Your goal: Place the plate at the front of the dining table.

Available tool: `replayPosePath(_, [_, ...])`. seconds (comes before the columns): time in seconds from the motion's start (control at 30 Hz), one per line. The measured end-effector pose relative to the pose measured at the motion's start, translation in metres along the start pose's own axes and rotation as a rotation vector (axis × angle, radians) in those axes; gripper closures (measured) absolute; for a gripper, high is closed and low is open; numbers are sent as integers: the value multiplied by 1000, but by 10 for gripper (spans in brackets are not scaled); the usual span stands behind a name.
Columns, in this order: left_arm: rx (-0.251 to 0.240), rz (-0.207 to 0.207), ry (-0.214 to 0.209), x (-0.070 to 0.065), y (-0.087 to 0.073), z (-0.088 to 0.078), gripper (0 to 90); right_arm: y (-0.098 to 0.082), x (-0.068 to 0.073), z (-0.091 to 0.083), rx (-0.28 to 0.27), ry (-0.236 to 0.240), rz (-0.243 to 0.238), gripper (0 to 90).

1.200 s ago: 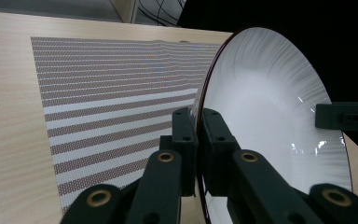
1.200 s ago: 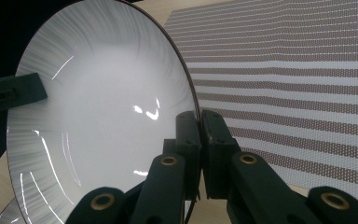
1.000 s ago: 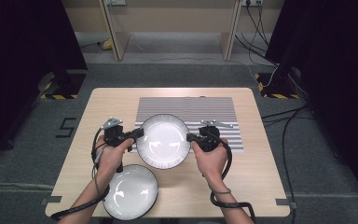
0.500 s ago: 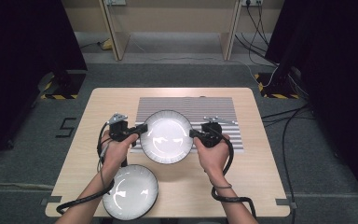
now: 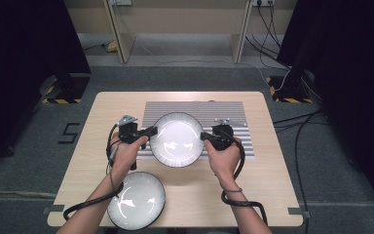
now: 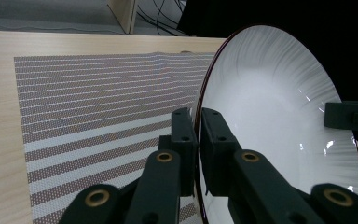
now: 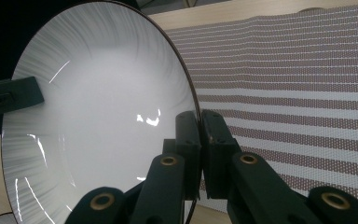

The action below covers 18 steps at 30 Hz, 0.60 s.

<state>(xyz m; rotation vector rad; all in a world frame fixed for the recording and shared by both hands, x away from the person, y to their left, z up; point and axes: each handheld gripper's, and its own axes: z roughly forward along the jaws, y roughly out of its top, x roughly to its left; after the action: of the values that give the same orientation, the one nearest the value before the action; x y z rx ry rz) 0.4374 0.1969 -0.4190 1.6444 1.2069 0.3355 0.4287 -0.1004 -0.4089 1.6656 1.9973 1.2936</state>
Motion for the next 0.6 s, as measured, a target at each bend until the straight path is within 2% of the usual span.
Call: replayPosePath(0.6, [15,-2,0,-3,6,22,837,8,-13,4,-8,-33,9,866])
